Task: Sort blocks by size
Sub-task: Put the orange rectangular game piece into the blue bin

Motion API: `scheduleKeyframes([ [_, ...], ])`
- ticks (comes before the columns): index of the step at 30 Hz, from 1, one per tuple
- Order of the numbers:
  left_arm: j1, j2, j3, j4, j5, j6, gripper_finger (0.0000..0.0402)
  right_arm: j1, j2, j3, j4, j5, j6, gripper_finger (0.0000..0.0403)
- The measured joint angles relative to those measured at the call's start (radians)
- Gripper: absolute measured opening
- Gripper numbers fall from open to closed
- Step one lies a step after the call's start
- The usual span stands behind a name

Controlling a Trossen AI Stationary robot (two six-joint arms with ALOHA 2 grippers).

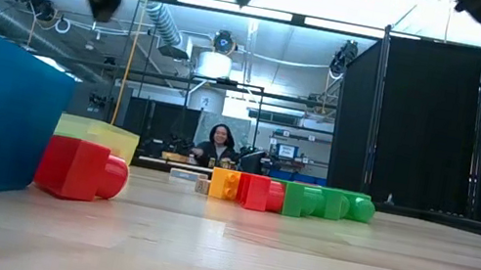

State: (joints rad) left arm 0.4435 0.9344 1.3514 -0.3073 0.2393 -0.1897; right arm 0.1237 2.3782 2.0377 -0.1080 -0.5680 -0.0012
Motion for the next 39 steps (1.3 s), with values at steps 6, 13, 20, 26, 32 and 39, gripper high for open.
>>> scheduleKeyframes([
  [6, 0.000, 0.000, 0.000, 0.010, -0.004, 0.002, 0.0145, 0.019, 0.145, 0.214, -0.125, -0.151, -0.067, 0.0150],
  [13, 0.000, 0.008, -0.002, -0.023, -0.015, -0.001, 0.0145, 0.046, 0.205, 0.238, -0.162, -0.184, -0.072, 0.0171],
  [20, 0.000, 0.006, -0.002, -0.021, -0.021, -0.027, 0.0145, 0.046, 0.154, 0.237, -0.298, -0.088, -0.073, 0.0294],
  [26, 0.000, 0.006, -0.001, -0.073, -0.021, -0.054, 0.0145, 0.027, 0.005, 0.238, -0.700, 0.212, -0.241, 0.0287],
  [32, 0.000, 0.008, -0.001, -0.122, -0.020, -0.093, 0.0145, -0.021, -0.105, 0.240, -1.108, 0.567, -0.068, 0.0258],
  [39, 0.000, 0.008, -0.001, -0.133, -0.008, -0.099, 0.0145, -0.036, -0.108, 0.087, -1.394, 0.705, 0.145, 0.0254],
])
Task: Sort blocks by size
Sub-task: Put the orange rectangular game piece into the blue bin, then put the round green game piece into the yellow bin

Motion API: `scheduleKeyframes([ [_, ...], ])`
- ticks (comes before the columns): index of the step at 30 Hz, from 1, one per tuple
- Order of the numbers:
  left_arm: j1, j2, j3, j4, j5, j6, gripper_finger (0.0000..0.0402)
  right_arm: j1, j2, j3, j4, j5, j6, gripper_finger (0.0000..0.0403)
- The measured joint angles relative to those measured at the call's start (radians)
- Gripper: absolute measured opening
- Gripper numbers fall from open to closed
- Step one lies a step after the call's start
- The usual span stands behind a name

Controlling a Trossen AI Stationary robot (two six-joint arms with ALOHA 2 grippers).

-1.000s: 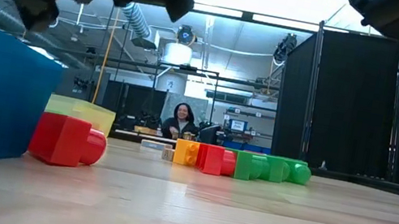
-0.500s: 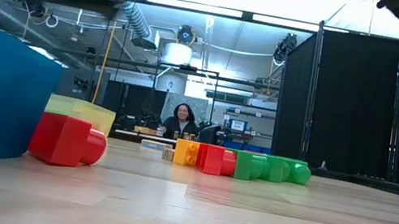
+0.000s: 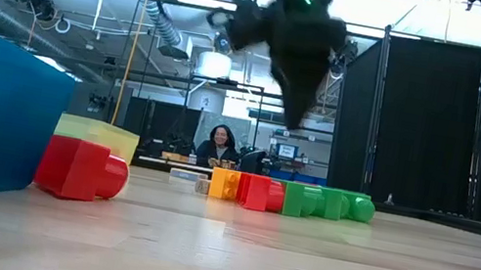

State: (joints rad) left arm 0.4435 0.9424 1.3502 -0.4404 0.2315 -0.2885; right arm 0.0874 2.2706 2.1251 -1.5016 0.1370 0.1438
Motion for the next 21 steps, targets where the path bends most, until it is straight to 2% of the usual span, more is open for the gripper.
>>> scheduleKeyframes([
  [3, 0.000, 0.000, 0.000, -0.001, 0.031, -0.004, 0.0145, 0.013, -0.062, -0.184, 0.062, -0.009, -0.075, 0.0258],
  [7, 0.000, -0.002, 0.000, -0.001, 0.071, -0.005, 0.0145, 0.020, -0.260, -0.487, 0.245, -0.042, -0.092, 0.0254],
  [11, 0.000, -0.002, 0.000, -0.001, 0.072, -0.005, 0.0145, 0.017, -0.486, -0.764, 0.438, 0.034, -0.070, 0.0249],
  [13, 0.000, -0.001, 0.000, -0.001, 0.072, -0.001, 0.0145, 0.013, -0.563, -0.872, 0.549, 0.038, -0.093, 0.0249],
  [18, 0.000, 0.001, 0.000, -0.001, 0.069, -0.001, 0.0145, -0.007, -0.628, -1.066, 0.668, 0.006, -0.118, 0.0252],
  [21, 0.000, 0.000, 0.000, -0.001, 0.068, 0.018, 0.0145, -0.027, -0.622, -1.124, 0.738, 0.028, -0.120, 0.0251],
])
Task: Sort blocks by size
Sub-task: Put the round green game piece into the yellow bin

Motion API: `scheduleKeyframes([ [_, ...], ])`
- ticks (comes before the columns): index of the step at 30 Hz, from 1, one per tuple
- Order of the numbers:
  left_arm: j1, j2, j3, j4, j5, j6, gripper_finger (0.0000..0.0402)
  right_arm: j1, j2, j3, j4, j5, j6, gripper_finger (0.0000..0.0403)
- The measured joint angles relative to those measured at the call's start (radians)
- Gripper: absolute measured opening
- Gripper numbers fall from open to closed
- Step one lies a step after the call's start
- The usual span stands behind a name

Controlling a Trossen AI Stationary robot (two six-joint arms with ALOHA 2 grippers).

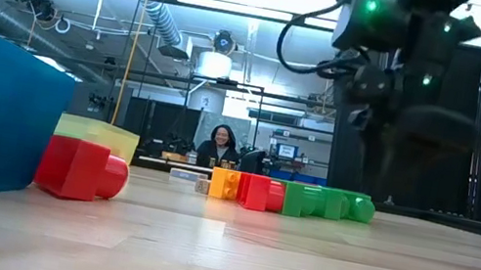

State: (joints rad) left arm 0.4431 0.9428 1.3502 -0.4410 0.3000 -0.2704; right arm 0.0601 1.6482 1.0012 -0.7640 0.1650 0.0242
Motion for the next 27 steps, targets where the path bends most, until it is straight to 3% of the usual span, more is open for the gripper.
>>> scheduleKeyframes([
  [5, 0.000, 0.000, 0.000, 0.000, -0.027, 0.003, 0.0145, -0.033, 0.001, -0.021, 0.138, -0.001, 0.000, 0.0252],
  [13, 0.000, 0.000, 0.000, 0.000, -0.045, 0.004, 0.0145, -0.066, 0.054, -0.018, 0.170, -0.055, -0.017, 0.0248],
  [17, 0.000, 0.000, 0.000, 0.000, -0.044, 0.004, 0.0145, -0.065, 0.097, -0.016, 0.212, -0.004, -0.050, 0.0243],
  [27, 0.000, 0.000, 0.000, 0.000, -0.048, 0.004, 0.0145, -0.085, 0.108, -0.015, 0.191, -0.062, 0.019, 0.0107],
])
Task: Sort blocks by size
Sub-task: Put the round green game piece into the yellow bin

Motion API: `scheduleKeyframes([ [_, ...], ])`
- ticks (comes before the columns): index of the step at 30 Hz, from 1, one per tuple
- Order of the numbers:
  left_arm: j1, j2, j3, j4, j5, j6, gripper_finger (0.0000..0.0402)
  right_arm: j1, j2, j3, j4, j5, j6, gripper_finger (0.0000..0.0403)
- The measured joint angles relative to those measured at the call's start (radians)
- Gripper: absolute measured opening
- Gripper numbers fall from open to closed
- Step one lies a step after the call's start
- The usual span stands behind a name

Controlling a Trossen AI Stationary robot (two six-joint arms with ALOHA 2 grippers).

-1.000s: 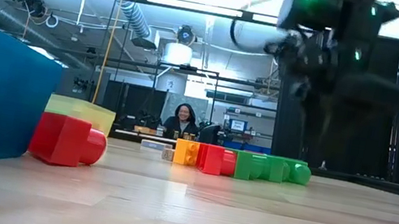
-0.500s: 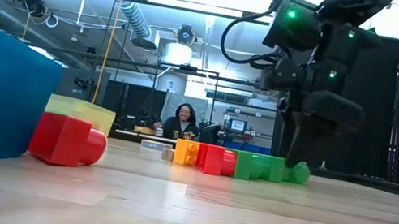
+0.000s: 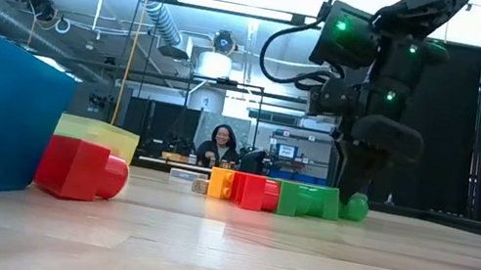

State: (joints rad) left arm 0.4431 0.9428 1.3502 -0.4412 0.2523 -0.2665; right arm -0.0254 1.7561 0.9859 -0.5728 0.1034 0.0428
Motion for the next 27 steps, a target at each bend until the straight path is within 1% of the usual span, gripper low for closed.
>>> scheduleKeyframes([
  [1, 0.000, 0.000, 0.000, 0.000, -0.005, 0.000, 0.0145, 0.001, 0.000, 0.000, -0.004, 0.000, 0.006, 0.0091],
  [2, 0.000, 0.000, 0.000, 0.000, -0.007, 0.000, 0.0145, 0.001, 0.000, 0.000, -0.006, 0.000, 0.010, 0.0087],
  [8, 0.000, 0.000, 0.000, 0.000, -0.019, 0.000, 0.0145, 0.004, -0.021, -0.003, -0.031, -0.024, 0.102, 0.0087],
  [12, 0.000, 0.000, 0.000, -0.003, -0.030, 0.000, 0.0145, 0.012, -0.091, -0.014, -0.049, -0.020, 0.164, 0.0087],
  [16, 0.000, -0.001, -0.019, -0.010, -0.067, -0.003, 0.0145, 0.019, -0.214, -0.008, 0.008, 0.001, 0.222, 0.0087],
  [18, 0.000, 0.001, -0.028, -0.012, -0.090, -0.008, 0.0145, 0.019, -0.257, -0.009, 0.070, 0.005, 0.269, 0.0087],
  [19, 0.000, 0.001, -0.029, -0.013, -0.104, -0.007, 0.0145, 0.019, -0.274, -0.009, 0.129, 0.009, 0.286, 0.0087],
  [22, 0.000, -0.002, -0.029, -0.004, -0.128, 0.002, 0.0145, 0.018, -0.288, -0.004, 0.381, 0.024, 0.306, 0.0087],
  [24, 0.000, -0.003, -0.029, 0.004, -0.132, 0.005, 0.0145, 0.010, -0.239, 0.017, 0.514, 0.037, 0.304, 0.0087],
  [27, 0.000, -0.002, -0.029, 0.004, -0.132, 0.004, 0.0145, -0.014, -0.088, 0.142, 0.586, 0.050, 0.267, 0.0087],
])
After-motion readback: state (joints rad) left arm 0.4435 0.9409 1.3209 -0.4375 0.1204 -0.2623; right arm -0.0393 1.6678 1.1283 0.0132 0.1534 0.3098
